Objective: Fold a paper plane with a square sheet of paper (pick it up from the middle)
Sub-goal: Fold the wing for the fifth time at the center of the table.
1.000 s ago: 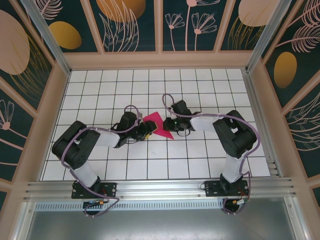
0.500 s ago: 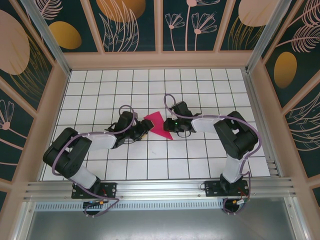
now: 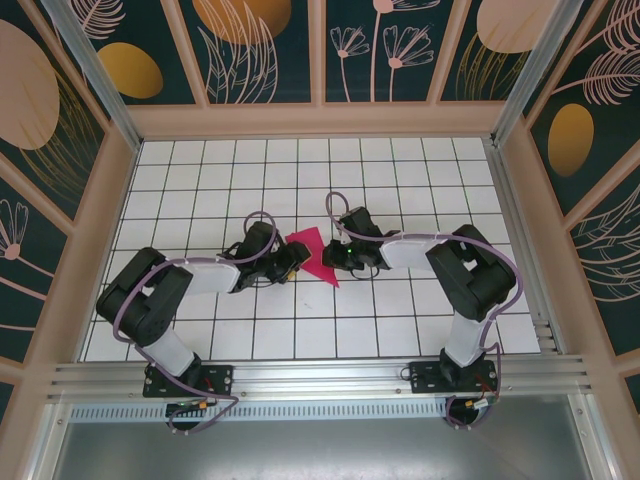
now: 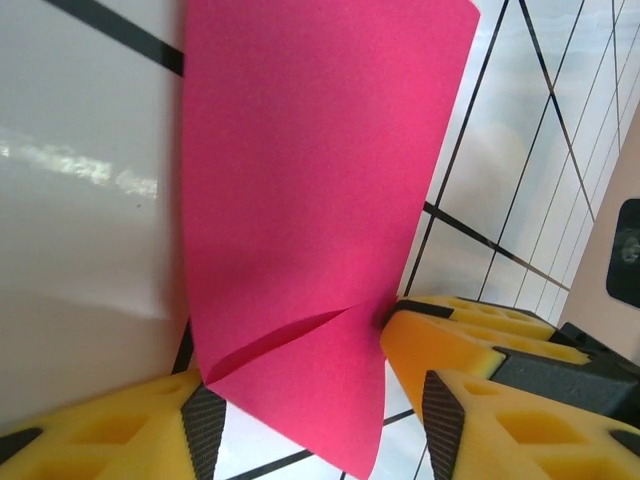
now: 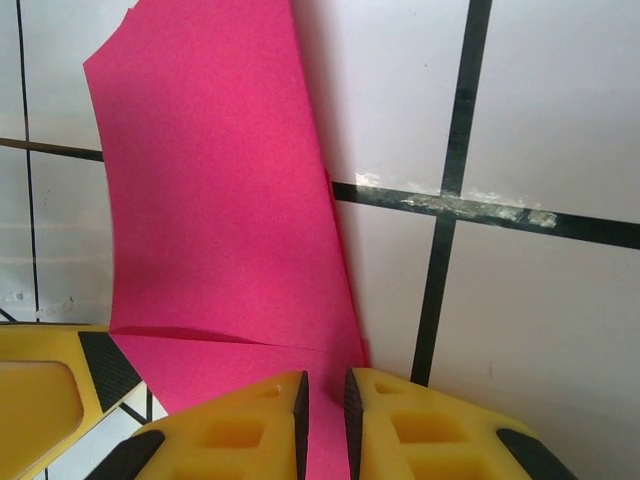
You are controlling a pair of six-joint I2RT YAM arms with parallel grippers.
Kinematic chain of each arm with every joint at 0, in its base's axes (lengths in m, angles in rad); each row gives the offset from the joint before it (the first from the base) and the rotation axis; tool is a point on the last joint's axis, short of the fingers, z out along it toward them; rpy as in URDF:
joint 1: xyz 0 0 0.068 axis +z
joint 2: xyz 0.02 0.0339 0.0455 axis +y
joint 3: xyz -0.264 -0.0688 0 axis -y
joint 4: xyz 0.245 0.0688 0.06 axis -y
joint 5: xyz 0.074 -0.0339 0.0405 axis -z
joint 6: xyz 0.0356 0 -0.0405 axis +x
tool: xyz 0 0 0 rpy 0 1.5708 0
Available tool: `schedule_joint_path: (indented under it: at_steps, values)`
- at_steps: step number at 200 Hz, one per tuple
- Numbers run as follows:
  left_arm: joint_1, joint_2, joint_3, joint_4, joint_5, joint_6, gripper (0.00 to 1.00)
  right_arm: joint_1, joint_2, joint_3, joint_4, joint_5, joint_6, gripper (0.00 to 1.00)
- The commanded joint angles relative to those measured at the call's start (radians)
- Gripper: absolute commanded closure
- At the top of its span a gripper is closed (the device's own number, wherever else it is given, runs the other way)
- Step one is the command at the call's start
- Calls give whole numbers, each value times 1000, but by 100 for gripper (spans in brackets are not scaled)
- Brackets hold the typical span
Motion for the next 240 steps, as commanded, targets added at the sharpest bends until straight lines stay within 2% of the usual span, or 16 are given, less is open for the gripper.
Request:
schedule_joint_path:
  at_steps: [1, 48, 95, 115, 151, 178, 198, 240]
  values:
    - [-4, 30, 30, -6, 15, -12, 46, 8, 6, -21, -15, -22, 21, 80]
    - [-5, 24, 54, -10, 14, 17, 60, 6, 11, -17, -26, -6, 7, 81]
    - [-4, 22, 47, -27, 2, 48, 85, 6, 11, -16, -32, 18, -73, 81]
    - [-5, 29, 50, -31, 0, 53, 92, 6, -32, -20, -1, 26, -125, 79]
    - [-6, 19, 58, -56, -15, 54, 98, 7, -130, -58, 95, 88, -238, 66]
    - [-5, 17, 67, -67, -10, 49, 99, 28, -201, -148, 227, 132, -345, 55]
    - [-5, 16, 81, -83, -8, 51, 99, 68, -251, -226, 333, 195, -446, 51]
    - [-5, 19, 105, -103, -2, 51, 99, 165, -252, -296, 432, 306, -683, 51]
